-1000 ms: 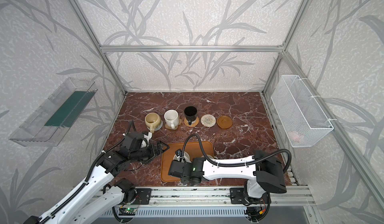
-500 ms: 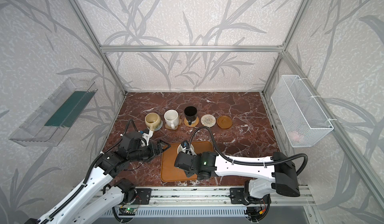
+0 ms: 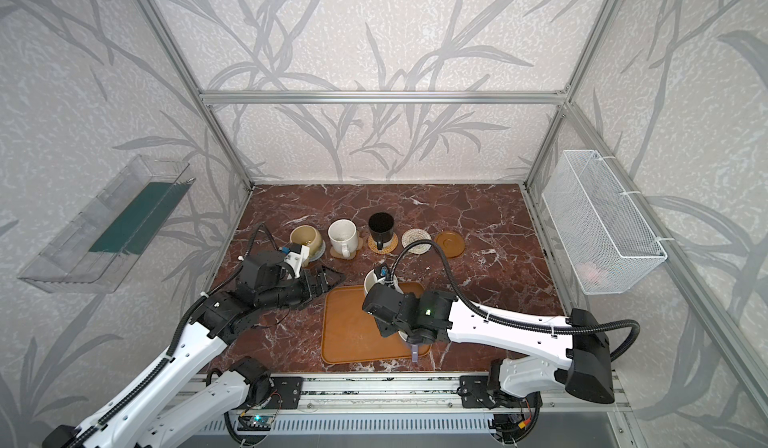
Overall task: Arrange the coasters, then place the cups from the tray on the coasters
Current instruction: 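Carry the light blue mug with right gripper toward the woven multicolour coaster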
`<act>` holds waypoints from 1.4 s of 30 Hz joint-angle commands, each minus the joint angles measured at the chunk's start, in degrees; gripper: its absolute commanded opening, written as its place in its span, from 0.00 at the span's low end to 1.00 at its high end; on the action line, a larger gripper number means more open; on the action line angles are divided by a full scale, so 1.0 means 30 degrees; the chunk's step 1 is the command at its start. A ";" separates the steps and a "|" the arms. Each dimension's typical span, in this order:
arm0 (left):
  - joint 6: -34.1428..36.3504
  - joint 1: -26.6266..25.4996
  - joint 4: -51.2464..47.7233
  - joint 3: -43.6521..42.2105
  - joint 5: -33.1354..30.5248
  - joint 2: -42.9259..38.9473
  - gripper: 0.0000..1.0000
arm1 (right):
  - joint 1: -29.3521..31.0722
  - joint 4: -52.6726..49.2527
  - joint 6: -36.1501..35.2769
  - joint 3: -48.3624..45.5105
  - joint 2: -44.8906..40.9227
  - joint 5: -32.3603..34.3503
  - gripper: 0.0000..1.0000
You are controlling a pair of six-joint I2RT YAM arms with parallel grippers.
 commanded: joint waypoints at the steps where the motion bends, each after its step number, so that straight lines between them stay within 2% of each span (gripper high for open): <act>1: 0.0273 0.0091 0.0925 0.0756 0.0256 0.0350 1.00 | -0.0571 0.0484 -0.0408 0.0039 -0.1131 0.0533 0.00; 11: 0.0304 -0.0349 0.1491 0.2012 0.0519 0.2483 0.99 | -0.2021 -0.0195 -0.1754 0.0090 -0.2222 0.0709 0.00; 20: 0.0289 -0.1411 0.1941 0.3202 0.0090 0.4180 0.99 | -0.3979 -0.0377 -0.2079 0.0305 -0.2047 -0.0635 0.00; 22: 0.0205 -0.1634 0.1880 0.3470 -0.0279 0.4574 0.99 | -0.4489 -0.0684 -0.2050 0.0536 -0.1831 -0.0716 0.00; 26: 0.0511 -0.2787 0.0744 0.4602 -0.2680 0.5407 0.99 | -0.5512 -0.1364 -0.2220 0.1192 -0.1333 -0.1065 0.00; 31: -0.0315 -0.3273 0.2611 0.4889 -0.2405 0.6638 0.99 | -0.7144 -0.1293 -0.2514 0.1448 -0.0874 -0.2024 0.00; 35: 0.0762 -0.3792 0.1139 0.6532 -0.4037 0.7459 0.99 | -0.8077 -0.0962 -0.2702 0.1738 -0.0628 -0.2285 0.00; 42: 0.1241 -0.3862 0.1261 0.7733 -0.3890 0.8506 0.99 | -0.9214 -0.0452 -0.2824 0.2149 0.0107 -0.2482 0.00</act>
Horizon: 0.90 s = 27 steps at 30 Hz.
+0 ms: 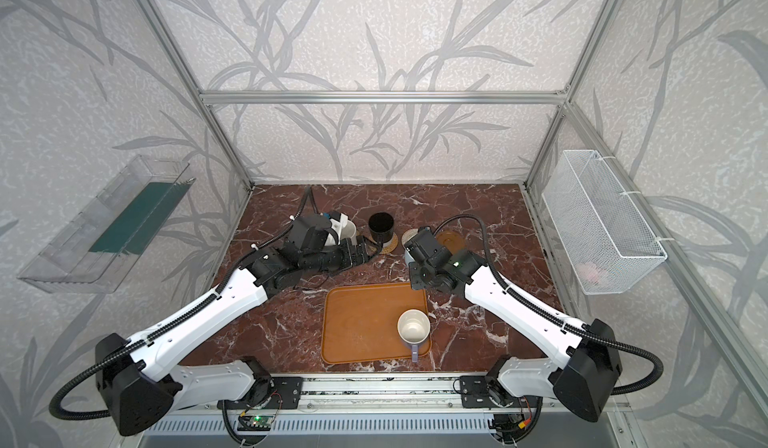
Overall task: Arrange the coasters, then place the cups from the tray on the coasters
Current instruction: 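Carry the light blue mug with right gripper toward the woven multicolour coaster, then lower the light blue mug onto the woven multicolour coaster with right gripper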
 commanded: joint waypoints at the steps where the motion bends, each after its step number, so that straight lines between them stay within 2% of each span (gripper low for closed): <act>1: 0.0791 -0.0056 -0.0257 0.0855 -0.0591 0.0513 0.99 | -0.0467 0.1257 -0.0387 0.1014 0.0241 0.0017 0.00; 5: 0.2247 -0.0623 -0.2432 0.2397 -0.3185 0.0939 0.99 | -0.1147 0.1291 -0.0591 0.1314 0.0716 0.0019 0.00; 7: 0.2303 -0.0622 -0.2219 0.2470 -0.3322 0.0943 0.99 | -0.1553 0.1361 -0.0685 0.1521 0.0974 -0.0043 0.00; 14: 0.2139 -0.0568 -0.1304 0.3463 -0.2112 0.2263 0.99 | -0.2823 0.1350 -0.0860 0.2703 0.2232 -0.0248 0.00; 18: 0.1979 -0.0054 -0.0380 0.3871 -0.1276 0.2700 0.99 | -0.3287 0.1467 -0.0990 0.3285 0.2876 -0.0248 0.00; 21: 0.2184 0.0321 -0.0870 0.4869 -0.0683 0.3430 0.99 | -0.3531 0.1832 -0.0925 0.3578 0.3374 -0.0382 0.00; 27: 0.2187 0.0545 -0.0464 0.5686 -0.0388 0.4241 0.99 | -0.3701 0.1618 -0.1173 0.4837 0.5038 -0.0489 0.00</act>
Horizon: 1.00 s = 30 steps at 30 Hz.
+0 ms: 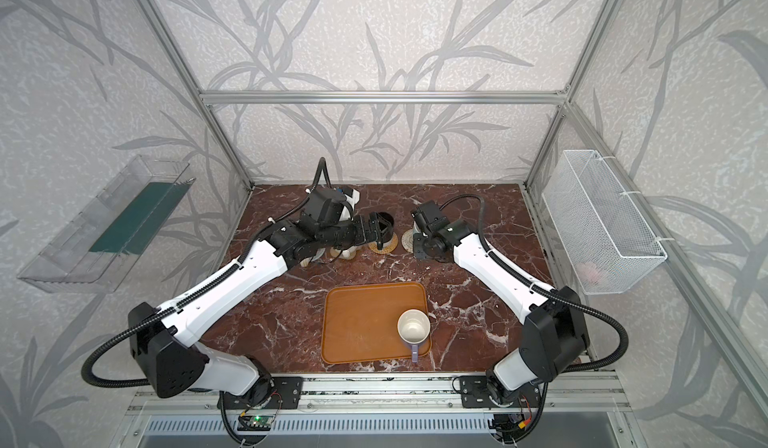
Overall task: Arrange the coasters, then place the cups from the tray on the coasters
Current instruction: 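Lower the light blue mug onto the woven multicolour coaster with right gripper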
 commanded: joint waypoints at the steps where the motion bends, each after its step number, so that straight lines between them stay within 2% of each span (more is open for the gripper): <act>1: 0.0205 0.0186 0.0538 0.0541 0.0485 0.0335 0.99 | -0.0156 0.0962 -0.0379 0.1294 0.0543 0.0136 0.00; 3: -0.0140 0.0530 0.0896 0.0498 0.1037 0.0651 0.99 | -0.0192 0.0948 -0.0535 0.1687 0.1078 0.0144 0.00; 7: 0.0239 0.0653 0.0277 0.0950 0.0064 0.0779 0.99 | -0.0287 0.0906 -0.0804 0.2321 0.2034 -0.0002 0.00; 11: -0.0263 0.1115 0.0945 0.0858 0.1214 0.1350 0.99 | -0.0378 0.0983 -0.0893 0.2876 0.2943 -0.0004 0.00; 15: 0.0504 0.1160 0.0697 0.1045 0.0196 0.1753 0.99 | -0.0553 0.0949 -0.1025 0.3446 0.4277 0.0007 0.00; 19: 0.0355 0.1437 0.1278 0.0847 0.0441 0.2200 0.99 | -0.0818 0.0804 -0.1023 0.4055 0.5214 -0.0430 0.00; 22: 0.1051 0.1163 0.0547 0.1336 -0.0723 0.2512 0.99 | -0.0880 0.0581 -0.1054 0.4603 0.5886 -0.0500 0.00; 26: 0.0260 0.1409 0.1636 0.0817 0.0329 0.2876 0.99 | -0.0879 0.0235 -0.1101 0.5157 0.6607 -0.0611 0.00; 30: 0.0154 0.1433 0.1886 0.0719 0.0481 0.3261 0.99 | -0.0896 0.0224 -0.1128 0.5263 0.6974 -0.0344 0.00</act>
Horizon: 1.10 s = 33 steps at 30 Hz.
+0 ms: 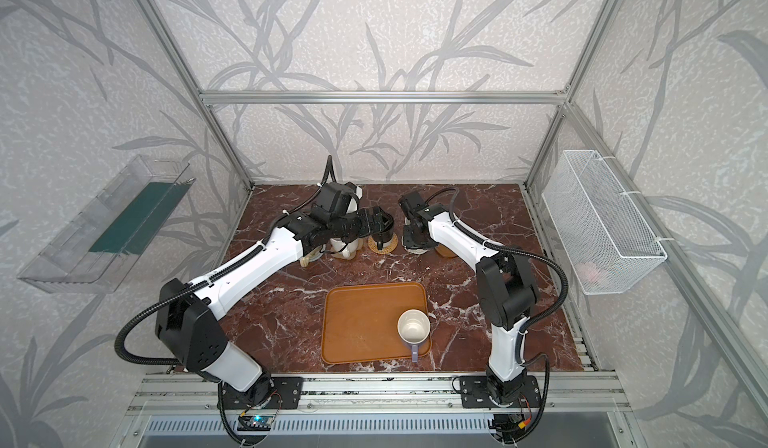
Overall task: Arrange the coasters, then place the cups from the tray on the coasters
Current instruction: 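Lower the light blue mug onto the woven multicolour coaster with right gripper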
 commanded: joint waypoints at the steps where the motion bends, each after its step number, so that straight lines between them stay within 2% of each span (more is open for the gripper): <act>1: -0.0224 0.0117 0.0685 0.0140 0.0244 0.0389 0.99 | -0.0055 0.0220 -0.0281 0.0925 0.0206 0.0444 0.00; 5: -0.0465 0.0123 0.1121 -0.0241 0.0267 0.0419 0.99 | -0.0063 0.0619 -0.0466 0.0981 0.0481 0.0448 0.00; 9: -0.1647 0.0400 0.2656 -0.1274 0.1096 0.0419 0.99 | -0.0083 0.0401 -0.0560 0.1508 0.1091 0.0662 0.00; 19: -0.1824 0.0492 0.2623 -0.1311 0.1209 0.0620 0.99 | -0.0085 0.0757 -0.0504 0.1083 0.0930 0.1385 0.00; 25: -0.1897 0.0499 0.2595 -0.1556 0.1169 0.0533 0.99 | -0.0135 0.0633 -0.0415 0.1002 0.1510 0.0928 0.00; 33: -0.2013 0.0469 0.2741 -0.1827 0.1162 0.0395 0.99 | -0.0153 0.1053 -0.0073 -0.0637 0.1250 0.0639 0.00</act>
